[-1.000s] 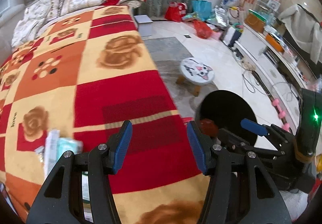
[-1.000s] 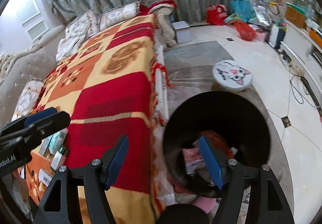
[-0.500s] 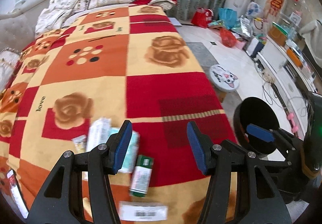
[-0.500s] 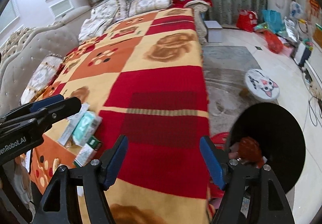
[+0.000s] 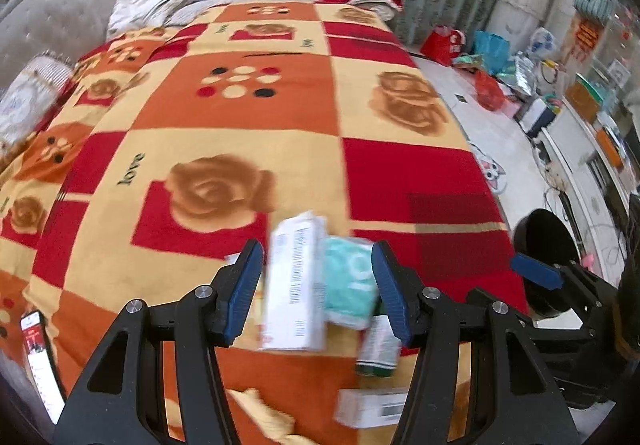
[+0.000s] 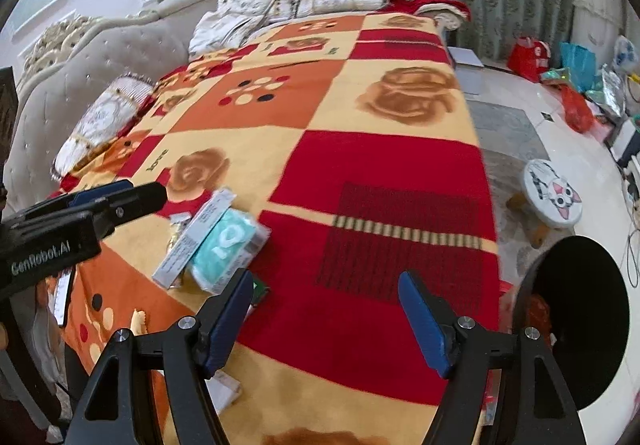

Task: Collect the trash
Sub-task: 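Grasp the white Escitalopram box with the left tool while the right grasps the small green-white box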

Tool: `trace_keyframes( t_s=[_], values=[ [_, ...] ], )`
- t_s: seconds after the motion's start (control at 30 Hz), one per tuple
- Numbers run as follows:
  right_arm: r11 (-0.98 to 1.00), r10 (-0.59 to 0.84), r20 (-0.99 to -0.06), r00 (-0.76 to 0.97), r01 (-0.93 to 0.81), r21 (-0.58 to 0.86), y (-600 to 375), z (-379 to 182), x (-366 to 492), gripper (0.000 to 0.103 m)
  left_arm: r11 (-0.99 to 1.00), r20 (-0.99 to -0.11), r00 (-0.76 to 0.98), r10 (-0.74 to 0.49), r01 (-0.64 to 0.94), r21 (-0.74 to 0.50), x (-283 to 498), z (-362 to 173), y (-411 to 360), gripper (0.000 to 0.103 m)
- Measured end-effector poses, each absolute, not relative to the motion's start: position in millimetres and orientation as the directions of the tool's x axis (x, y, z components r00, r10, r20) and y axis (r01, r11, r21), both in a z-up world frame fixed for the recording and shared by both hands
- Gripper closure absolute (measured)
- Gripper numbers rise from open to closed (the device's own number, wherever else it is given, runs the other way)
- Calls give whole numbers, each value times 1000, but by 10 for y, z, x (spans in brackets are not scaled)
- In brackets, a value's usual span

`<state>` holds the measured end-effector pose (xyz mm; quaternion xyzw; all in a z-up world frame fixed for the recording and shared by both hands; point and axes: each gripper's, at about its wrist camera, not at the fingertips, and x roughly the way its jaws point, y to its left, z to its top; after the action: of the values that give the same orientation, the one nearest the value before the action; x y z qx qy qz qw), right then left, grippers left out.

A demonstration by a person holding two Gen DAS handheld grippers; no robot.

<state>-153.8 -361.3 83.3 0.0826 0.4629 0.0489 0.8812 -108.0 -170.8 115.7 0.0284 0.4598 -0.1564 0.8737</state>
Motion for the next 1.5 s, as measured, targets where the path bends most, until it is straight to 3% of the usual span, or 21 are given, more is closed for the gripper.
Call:
trace_keyframes(
  t_s=[0.63, 0.7, 0.73, 0.77, 0.97, 1.3, 1.33, 1.5],
  values=[
    [963, 271, -868, 416, -123, 242, -3033, 294, -1356, 30, 960, -868, 445, -220, 256, -112, -999, 735, -1326, 48],
    [962, 273, -870, 412, -137, 237, -3005, 257, -1345, 37, 955, -874, 427, -230, 274, -117, -1006, 685, -1375, 48],
    [960, 279, -870, 407, -144, 241, -2998, 240, -1340, 51, 953, -876, 421, -234, 277, -121, -1001, 665, -1389, 48],
    [957, 288, -869, 402, -149, 248, -2995, 227, -1333, 57, 951, -879, 412, -240, 280, -128, -998, 631, -1410, 48],
    [968, 243, -870, 429, -164, 190, -3083, 281, -1353, 74, 938, -877, 388, -282, 304, -167, -984, 546, -1515, 48],
    [967, 255, -863, 436, -99, 236, -3323, 286, -1308, 74, 926, -880, 345, -325, 305, -223, -826, 392, -1665, 49],
    [969, 249, -868, 429, -101, 227, -3302, 266, -1298, 73, 925, -880, 340, -332, 302, -231, -809, 379, -1663, 58],
    [971, 237, -864, 444, -122, 204, -3247, 238, -1297, 74, 920, -878, 330, -347, 303, -250, -803, 388, -1578, 61]
  ],
)
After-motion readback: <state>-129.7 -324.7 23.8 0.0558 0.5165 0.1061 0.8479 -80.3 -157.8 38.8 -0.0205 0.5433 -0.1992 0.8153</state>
